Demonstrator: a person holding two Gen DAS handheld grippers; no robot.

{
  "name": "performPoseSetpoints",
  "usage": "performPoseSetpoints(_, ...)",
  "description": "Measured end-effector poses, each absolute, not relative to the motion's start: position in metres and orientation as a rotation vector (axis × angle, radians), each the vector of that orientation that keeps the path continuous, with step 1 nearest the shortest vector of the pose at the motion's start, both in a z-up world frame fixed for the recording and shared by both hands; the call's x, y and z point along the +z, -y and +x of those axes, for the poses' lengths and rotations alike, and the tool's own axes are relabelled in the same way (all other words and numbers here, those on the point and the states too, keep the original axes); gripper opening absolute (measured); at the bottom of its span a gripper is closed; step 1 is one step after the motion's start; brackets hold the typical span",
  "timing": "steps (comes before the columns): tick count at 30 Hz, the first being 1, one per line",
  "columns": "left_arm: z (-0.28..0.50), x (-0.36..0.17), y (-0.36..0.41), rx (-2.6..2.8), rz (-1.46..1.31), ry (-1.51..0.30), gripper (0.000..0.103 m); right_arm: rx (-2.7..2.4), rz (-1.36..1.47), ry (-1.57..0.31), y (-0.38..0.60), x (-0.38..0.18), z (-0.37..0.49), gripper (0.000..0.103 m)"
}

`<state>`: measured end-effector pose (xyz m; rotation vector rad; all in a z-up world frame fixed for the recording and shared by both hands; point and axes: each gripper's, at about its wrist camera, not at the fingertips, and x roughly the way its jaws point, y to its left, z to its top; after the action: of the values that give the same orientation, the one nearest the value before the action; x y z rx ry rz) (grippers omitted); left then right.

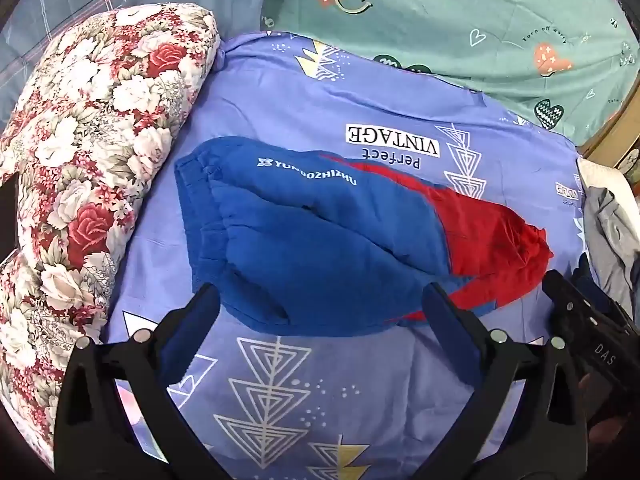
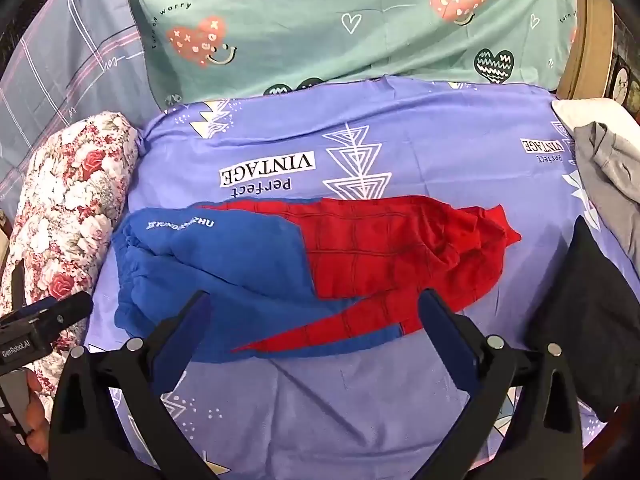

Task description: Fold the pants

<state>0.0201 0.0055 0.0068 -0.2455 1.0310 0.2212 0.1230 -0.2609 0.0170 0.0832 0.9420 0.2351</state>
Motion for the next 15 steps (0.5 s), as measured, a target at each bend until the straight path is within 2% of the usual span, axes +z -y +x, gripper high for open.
performPoseSetpoints(15, 0.020, -0.001, -0.003, 0.224, -0.237, -1.066, 0.101, 0.318, 0.051, -0.890, 0.242, 0.026, 0.113, 0.102)
